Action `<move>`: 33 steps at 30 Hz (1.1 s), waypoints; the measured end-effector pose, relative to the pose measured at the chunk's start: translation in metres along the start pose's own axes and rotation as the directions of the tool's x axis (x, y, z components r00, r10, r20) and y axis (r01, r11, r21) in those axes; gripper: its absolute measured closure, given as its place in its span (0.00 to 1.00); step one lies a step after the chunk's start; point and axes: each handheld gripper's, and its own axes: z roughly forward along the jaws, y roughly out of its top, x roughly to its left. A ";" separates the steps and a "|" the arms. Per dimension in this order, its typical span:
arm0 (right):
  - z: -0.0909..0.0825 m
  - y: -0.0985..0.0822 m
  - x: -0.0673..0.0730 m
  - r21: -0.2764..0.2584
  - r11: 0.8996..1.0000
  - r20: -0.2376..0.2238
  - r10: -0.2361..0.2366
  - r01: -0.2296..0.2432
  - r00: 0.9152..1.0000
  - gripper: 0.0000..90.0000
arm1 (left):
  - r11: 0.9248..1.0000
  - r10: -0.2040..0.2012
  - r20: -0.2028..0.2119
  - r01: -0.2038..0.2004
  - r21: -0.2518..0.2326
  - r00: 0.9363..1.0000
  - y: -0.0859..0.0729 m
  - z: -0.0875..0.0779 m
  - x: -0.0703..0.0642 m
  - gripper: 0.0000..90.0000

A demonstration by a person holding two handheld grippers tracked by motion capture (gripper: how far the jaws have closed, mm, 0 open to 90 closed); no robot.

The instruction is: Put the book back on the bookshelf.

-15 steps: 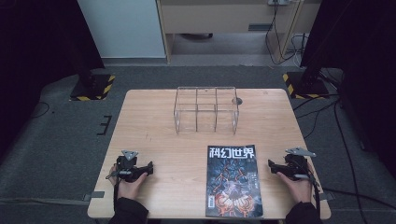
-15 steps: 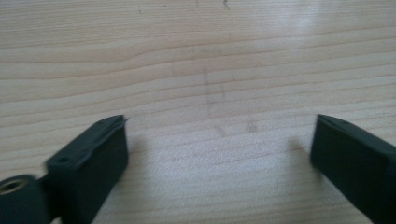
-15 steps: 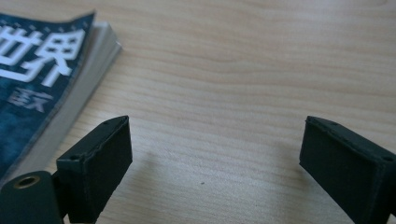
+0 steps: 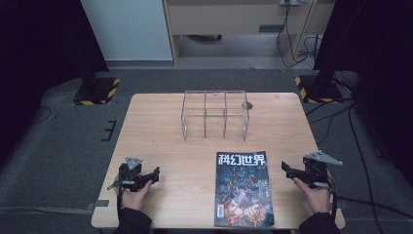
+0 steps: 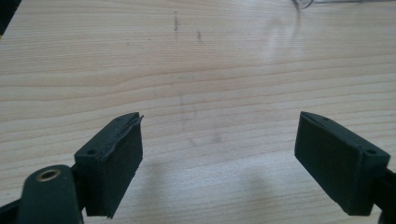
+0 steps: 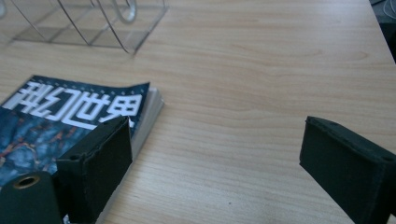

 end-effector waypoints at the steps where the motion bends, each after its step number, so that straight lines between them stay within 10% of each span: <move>1: -0.005 0.003 0.001 -0.015 1.000 -0.008 -0.001 0.001 1.000 0.11 | 1.000 0.000 0.008 0.000 -0.005 1.000 0.001 -0.001 -0.001 0.17; 33: -0.011 0.017 0.039 -0.014 0.998 -0.101 -0.066 0.065 0.993 0.11 | 0.995 0.067 0.172 -0.054 -0.078 0.983 0.013 -0.011 -0.068 0.18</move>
